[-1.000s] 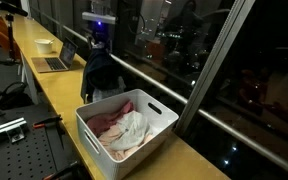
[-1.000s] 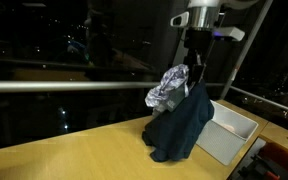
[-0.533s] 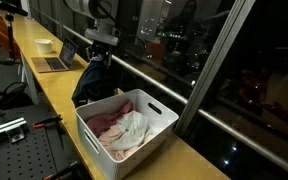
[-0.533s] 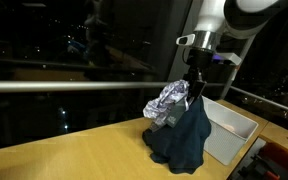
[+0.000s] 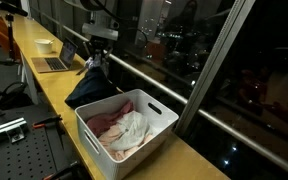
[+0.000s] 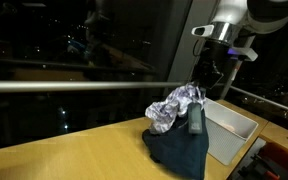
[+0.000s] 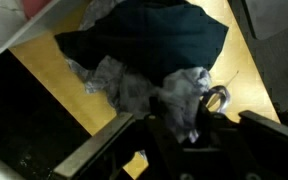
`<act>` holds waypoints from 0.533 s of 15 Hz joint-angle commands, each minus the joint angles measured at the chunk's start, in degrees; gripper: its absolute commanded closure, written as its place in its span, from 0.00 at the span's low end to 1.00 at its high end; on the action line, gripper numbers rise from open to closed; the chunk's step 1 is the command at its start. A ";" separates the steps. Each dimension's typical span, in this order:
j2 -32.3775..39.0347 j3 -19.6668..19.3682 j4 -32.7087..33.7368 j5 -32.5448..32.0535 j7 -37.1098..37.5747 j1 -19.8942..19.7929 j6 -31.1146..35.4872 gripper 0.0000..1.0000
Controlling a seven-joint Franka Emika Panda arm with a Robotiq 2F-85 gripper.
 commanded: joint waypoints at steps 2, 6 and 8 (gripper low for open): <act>-7.09 -5.53 -5.93 4.36 -10.20 -4.00 3.33 0.24; -5.89 -11.32 -5.43 0.74 -18.34 -6.80 7.11 0.00; -2.01 -13.22 -3.86 -0.37 -21.65 -7.85 9.07 0.00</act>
